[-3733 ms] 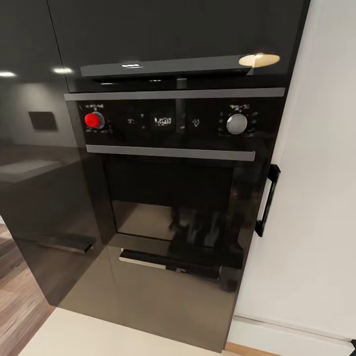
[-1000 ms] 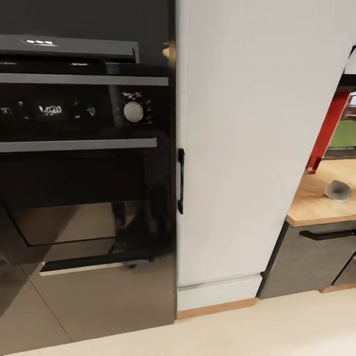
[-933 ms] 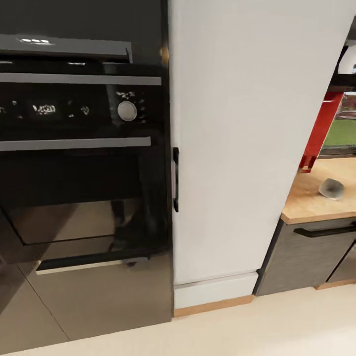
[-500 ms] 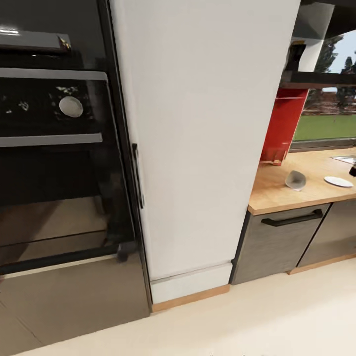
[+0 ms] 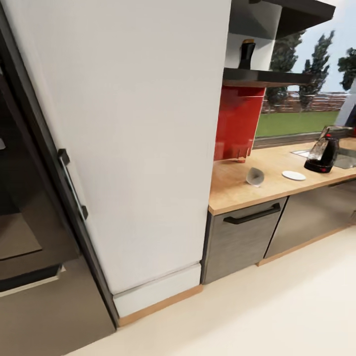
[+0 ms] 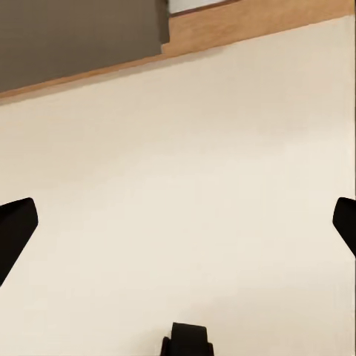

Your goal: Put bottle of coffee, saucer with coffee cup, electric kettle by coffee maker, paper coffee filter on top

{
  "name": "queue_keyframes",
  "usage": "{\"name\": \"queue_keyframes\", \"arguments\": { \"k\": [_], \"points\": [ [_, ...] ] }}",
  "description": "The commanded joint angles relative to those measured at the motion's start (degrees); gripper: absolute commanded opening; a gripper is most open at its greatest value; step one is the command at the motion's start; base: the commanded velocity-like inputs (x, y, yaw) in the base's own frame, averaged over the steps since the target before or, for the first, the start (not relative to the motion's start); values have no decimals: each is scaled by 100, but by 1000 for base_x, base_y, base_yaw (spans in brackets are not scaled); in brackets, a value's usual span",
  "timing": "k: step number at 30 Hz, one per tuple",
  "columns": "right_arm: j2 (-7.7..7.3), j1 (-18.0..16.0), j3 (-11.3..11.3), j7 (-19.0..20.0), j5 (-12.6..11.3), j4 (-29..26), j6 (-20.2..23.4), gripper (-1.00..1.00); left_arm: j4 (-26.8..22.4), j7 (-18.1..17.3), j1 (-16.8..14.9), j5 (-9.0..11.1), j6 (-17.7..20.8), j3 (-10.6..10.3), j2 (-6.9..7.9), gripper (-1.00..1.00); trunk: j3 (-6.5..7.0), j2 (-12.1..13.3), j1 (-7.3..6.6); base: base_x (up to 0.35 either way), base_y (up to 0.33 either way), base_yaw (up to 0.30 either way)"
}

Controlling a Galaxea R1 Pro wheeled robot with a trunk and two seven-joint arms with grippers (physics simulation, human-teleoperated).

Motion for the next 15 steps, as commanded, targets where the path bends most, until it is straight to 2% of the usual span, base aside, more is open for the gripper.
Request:
{"name": "queue_keyframes", "arguments": {
  "k": [1, 6, 15],
  "points": [
    [1, -5, -4, 2, 0, 7, -20, 100, 3, -2, -2, -3, -19, 17, -1, 100, -6, -2, 1, 138, -162, -290],
    [1, -5, -4, 2, 0, 9, -20, 100, 3, -2, -2, -3, -19, 4, -8, 100, -6, -2, 1, 97, -62, -291],
    [1, -5, -3, 2, 0, 11, -20, 100, 3, -2, -2, -3, -19, -10, -18, 100, -6, -2, 1, 6, -3, -293]
  ]
}}
